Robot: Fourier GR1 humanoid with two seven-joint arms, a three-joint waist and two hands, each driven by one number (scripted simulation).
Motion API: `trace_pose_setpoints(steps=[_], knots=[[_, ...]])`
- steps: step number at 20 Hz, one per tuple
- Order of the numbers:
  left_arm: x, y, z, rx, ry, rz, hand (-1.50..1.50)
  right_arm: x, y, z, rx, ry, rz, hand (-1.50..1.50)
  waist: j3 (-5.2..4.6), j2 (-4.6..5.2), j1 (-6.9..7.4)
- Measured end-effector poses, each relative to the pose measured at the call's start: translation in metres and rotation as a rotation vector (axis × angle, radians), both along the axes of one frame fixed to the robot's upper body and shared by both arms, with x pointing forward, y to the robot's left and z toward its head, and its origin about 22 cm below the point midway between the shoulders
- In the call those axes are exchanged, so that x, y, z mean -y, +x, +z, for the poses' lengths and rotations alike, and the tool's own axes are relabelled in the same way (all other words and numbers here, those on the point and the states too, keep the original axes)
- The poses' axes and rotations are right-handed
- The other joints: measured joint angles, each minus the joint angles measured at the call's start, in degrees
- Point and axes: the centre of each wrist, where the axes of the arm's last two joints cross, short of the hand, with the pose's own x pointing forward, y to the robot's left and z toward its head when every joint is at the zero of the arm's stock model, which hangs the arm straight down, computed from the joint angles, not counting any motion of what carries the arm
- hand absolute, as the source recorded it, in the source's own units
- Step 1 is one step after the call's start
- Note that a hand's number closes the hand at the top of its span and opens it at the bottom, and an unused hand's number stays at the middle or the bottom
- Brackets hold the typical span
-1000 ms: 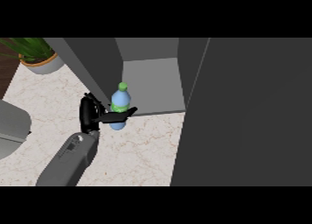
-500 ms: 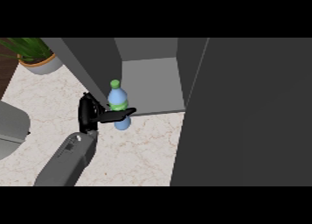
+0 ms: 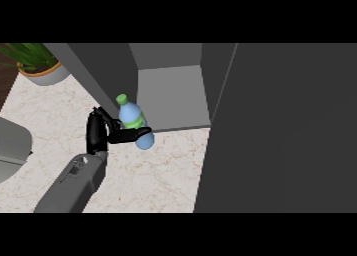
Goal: Pick up the bottled water, place it into the cabinet and close the cabinet
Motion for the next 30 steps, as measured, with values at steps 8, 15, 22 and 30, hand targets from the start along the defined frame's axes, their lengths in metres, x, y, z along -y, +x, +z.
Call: trace_pose_setpoints(steps=[8,15,22,30], knots=[[-0.006,-0.007,-0.001,-0.024,-0.147,-0.097,-1.5,0.001,0.001,0.0,0.006,-0.006,0.001,-1.5,-0.35,0.06,0.16],[0.002,-0.012,-0.002,-0.046,-0.275,-0.156,-1.5,0.002,0.001,0.0,0.01,-0.008,-0.01,-1.5,-0.57,-0.08,1.77],[0.019,-0.013,0.007,-0.021,-0.376,-0.24,1.5,0.006,0.0,0.0,-0.001,-0.044,-0.018,-1.5,-0.64,-0.43,3.54],[0.057,-0.02,0.046,0.099,-0.452,-0.462,1.5,0.008,-0.005,-0.002,-0.056,-0.208,0.088,1.5,-0.57,-0.83,5.18]])
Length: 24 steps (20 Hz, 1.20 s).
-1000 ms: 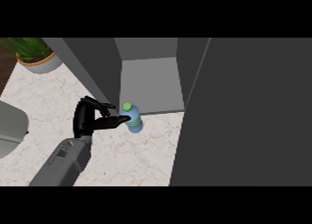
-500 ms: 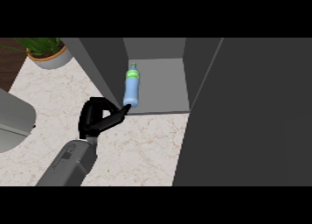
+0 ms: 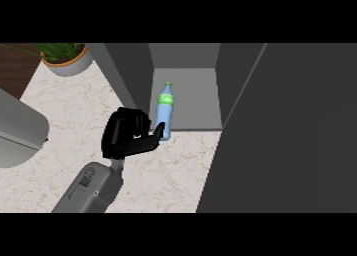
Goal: Pick up the bottled water, place it into the cabinet and close the cabinet
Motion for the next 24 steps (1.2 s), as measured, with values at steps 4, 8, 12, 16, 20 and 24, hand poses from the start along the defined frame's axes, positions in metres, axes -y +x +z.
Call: trace_pose_setpoints(steps=[4,8,12,16,20,24], knots=[[-0.008,-0.02,0.018,0.049,-0.017,-0.029,1.5,-0.011,-0.002,0.002,-0.065,-0.016,0.06,1.5,0.02,0.07,0.54],[-0.026,-0.044,0.024,0.067,-0.025,-0.028,1.5,-0.025,-0.004,0.006,-0.119,0.014,0.099,1.5,0.01,0.13,0.69],[-0.047,-0.066,0.03,0.079,-0.023,-0.01,1.5,-0.038,-0.002,0.008,-0.137,0.02,0.119,1.5,0.02,0.16,0.67],[-0.071,-0.079,0.027,0.088,-0.031,0.003,1.5,-0.064,0.001,0.013,-0.131,0.017,0.169,1.5,-0.02,0.23,0.85],[-0.088,-0.091,0.034,0.092,-0.044,0.026,1.5,-0.084,0.003,0.019,-0.12,0.0,0.21,1.5,-0.03,0.23,1.01],[-0.103,-0.096,0.033,0.088,-0.05,0.039,1.5,-0.087,0.003,0.022,-0.054,-0.06,0.215,1.5,-0.08,0.24,1.32]])
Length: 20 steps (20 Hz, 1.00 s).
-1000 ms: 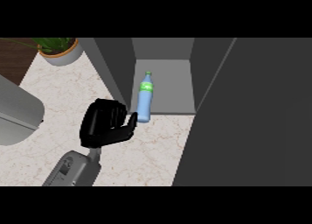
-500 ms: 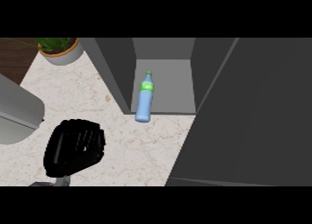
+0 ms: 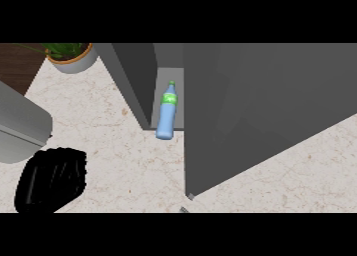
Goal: Pick up the bottled water, place it into the cabinet and close the cabinet
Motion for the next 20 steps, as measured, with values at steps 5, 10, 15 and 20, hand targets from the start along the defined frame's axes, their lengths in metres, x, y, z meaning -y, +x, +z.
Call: trace_pose_setpoints(steps=[5,10,15,20], knots=[[-0.02,-0.009,0.001,0.004,0.003,0.001,1.5,-0.005,0.004,0.004,0.061,-0.007,-0.018,1.5,-0.06,0.1,0.78],[-0.036,-0.015,0.004,0.009,0.01,0.006,1.5,-0.011,0.017,0.009,0.059,0.024,-0.076,1.5,-0.08,0.27,1.41],[-0.049,-0.019,0.007,0.008,0.016,0.001,1.5,-0.047,0.069,0.018,0.01,0.076,-0.164,1.5,-0.02,0.58,1.8],[-0.063,-0.026,0.004,0.015,0.016,-0.002,1.5,-0.063,0.13,0.019,-0.085,0.107,-0.178,1.5,0.06,0.74,1.68]])
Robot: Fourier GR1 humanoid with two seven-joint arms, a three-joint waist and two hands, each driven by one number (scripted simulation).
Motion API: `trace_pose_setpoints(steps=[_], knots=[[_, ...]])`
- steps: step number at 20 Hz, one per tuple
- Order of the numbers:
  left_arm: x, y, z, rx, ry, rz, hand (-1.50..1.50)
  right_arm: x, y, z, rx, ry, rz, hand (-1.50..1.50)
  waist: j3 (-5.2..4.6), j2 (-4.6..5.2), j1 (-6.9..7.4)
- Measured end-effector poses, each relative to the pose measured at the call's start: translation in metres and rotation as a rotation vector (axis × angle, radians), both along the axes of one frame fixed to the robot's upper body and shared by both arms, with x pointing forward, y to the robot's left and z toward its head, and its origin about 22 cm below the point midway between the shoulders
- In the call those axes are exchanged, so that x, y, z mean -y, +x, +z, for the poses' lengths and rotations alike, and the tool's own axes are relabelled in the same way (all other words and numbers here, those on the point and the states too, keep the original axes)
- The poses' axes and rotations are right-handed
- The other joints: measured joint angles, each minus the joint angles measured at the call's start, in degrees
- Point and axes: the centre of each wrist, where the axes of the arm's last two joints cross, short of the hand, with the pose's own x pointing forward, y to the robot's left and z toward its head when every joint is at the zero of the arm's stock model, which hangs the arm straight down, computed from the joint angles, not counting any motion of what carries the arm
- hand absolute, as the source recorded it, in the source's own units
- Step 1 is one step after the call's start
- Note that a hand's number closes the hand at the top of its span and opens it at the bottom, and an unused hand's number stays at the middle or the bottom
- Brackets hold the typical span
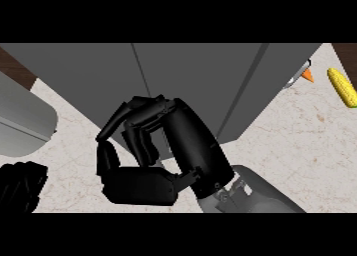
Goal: Pick up the bottled water, place it into the cabinet and close the cabinet
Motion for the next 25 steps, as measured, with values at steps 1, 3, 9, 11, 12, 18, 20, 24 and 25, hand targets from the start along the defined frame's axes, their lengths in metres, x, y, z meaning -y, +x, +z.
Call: trace_pose_setpoints(steps=[1,3,9,11,12,18,20,24,25], knots=[[-0.003,-0.001,0.003,0.0,-0.001,0.001,1.5,0.001,0.013,-0.002,-0.02,0.007,0.002,1.5,0.02,0.0,-0.07],[-0.009,-0.005,0.004,-0.002,0.001,-0.001,1.5,0.003,0.037,-0.002,-0.057,0.012,0.013,1.5,0.03,-0.05,-0.29],[-0.023,-0.015,0.008,0.006,0.002,0.009,1.5,0.015,0.089,-0.014,-0.072,0.014,0.083,1.5,-0.01,-1.23,-0.61],[-0.023,-0.015,0.006,0.007,0.003,0.005,1.5,0.014,0.095,-0.02,-0.068,0.022,0.114,1.5,0.02,-1.83,-0.63],[-0.022,-0.016,0.007,0.009,0.007,0.005,1.5,0.015,0.098,-0.022,-0.065,0.026,0.136,1.5,-0.11,-2.06,-0.37],[-0.022,-0.013,0.008,0.005,0.004,-0.02,1.5,0.018,0.109,-0.029,-0.031,0.02,0.213,1.5,-0.6,-2.6,0.37],[-0.021,-0.01,0.009,0.01,0.004,-0.023,1.5,0.019,0.112,-0.031,-0.011,0.019,0.232,1.5,-0.79,-2.65,0.44],[-0.02,-0.008,0.012,0.013,0.011,-0.033,1.5,0.021,0.117,-0.031,0.002,0.011,0.262,1.5,-0.96,-2.66,0.79],[-0.019,-0.006,0.012,0.015,0.01,-0.035,1.5,0.02,0.118,-0.032,0.008,0.012,0.268,1.5,-1.0,-2.66,0.73]])
